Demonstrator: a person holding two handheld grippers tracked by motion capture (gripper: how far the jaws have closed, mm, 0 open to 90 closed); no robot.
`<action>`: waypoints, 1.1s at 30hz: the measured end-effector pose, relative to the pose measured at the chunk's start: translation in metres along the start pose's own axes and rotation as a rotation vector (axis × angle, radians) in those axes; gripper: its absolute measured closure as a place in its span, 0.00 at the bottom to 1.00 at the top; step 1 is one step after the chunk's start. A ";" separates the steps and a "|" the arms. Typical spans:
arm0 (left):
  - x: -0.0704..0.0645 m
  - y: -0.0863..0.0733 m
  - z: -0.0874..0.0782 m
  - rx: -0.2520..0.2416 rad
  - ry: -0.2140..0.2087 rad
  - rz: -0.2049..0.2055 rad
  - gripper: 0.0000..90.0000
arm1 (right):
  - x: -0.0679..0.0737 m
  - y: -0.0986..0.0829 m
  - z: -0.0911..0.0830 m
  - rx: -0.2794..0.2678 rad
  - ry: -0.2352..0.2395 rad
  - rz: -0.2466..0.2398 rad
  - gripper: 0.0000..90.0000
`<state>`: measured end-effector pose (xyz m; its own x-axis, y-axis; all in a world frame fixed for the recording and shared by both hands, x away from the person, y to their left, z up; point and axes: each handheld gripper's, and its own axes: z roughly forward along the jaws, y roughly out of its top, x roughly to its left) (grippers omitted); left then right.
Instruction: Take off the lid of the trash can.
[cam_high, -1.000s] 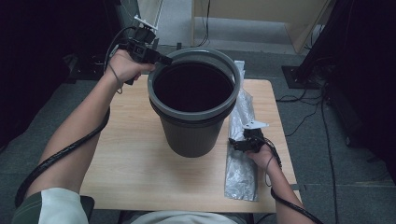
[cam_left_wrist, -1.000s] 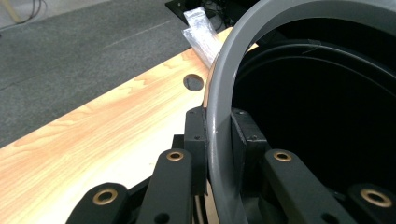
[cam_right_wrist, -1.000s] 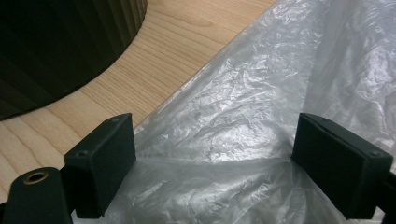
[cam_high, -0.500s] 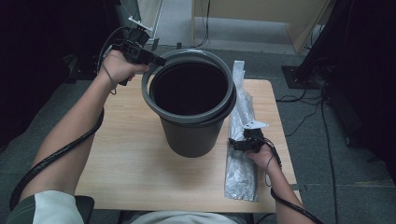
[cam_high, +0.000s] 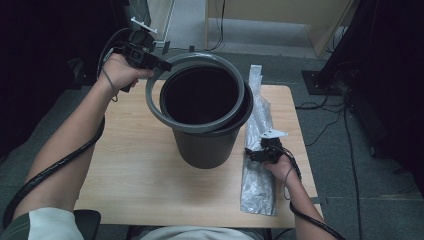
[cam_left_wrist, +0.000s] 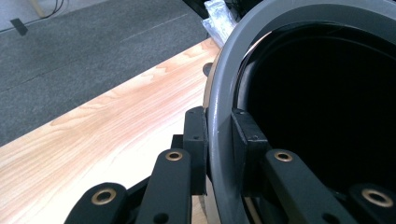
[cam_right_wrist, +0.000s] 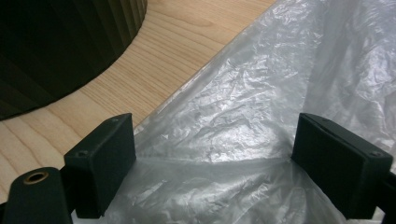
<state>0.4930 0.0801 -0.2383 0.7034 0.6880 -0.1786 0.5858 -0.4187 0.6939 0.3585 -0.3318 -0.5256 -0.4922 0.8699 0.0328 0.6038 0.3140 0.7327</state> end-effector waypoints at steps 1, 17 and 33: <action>0.000 0.000 0.000 0.000 0.000 0.000 0.87 | 0.000 0.000 0.000 0.000 0.000 0.000 0.14; 0.011 -0.008 -0.014 -0.001 0.011 -0.015 0.87 | 0.000 0.000 0.000 0.000 0.000 0.000 0.14; 0.019 -0.013 -0.030 -0.006 0.016 -0.026 0.87 | 0.000 0.000 0.000 0.000 0.000 0.000 0.14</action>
<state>0.4869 0.1168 -0.2301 0.6815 0.7079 -0.1854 0.6011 -0.3970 0.6935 0.3585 -0.3319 -0.5255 -0.4925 0.8697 0.0329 0.6037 0.3141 0.7328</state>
